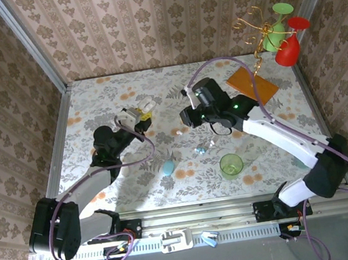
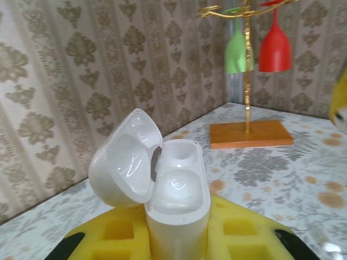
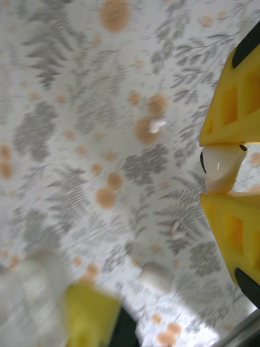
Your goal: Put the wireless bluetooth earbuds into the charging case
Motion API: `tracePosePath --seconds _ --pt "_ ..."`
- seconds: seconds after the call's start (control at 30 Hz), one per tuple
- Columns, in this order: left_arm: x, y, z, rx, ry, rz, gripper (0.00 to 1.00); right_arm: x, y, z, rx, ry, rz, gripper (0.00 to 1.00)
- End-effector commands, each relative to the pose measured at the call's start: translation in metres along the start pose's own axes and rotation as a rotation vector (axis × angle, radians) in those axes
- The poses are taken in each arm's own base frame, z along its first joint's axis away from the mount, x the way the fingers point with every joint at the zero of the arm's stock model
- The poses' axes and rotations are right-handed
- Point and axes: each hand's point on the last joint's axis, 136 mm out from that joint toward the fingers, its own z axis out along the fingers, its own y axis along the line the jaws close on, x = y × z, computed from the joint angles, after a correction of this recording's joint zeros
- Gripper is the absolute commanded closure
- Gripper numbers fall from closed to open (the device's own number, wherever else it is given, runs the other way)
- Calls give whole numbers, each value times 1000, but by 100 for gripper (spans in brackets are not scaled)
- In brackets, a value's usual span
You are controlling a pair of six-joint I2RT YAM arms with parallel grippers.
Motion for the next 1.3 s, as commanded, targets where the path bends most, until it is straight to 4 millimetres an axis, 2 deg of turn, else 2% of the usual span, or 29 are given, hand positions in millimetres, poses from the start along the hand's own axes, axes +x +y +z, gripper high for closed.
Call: tracePosePath --seconds 0.0,0.23,0.43,1.0,1.27 --pt "-13 -21 5 134 -38 -51 100 -19 22 -13 -116 -88 -52 74" --pt "-17 -53 11 321 -34 -114 100 -34 40 -19 -208 -145 -82 74" --pt "-19 -67 12 395 -21 -169 100 -38 42 -18 -216 -149 -114 74" --pt "-14 -74 13 448 0 -180 100 -45 40 -5 -186 -143 -144 75" --pt "-18 -73 12 437 -28 -163 100 -38 36 9 -168 -95 -153 75"
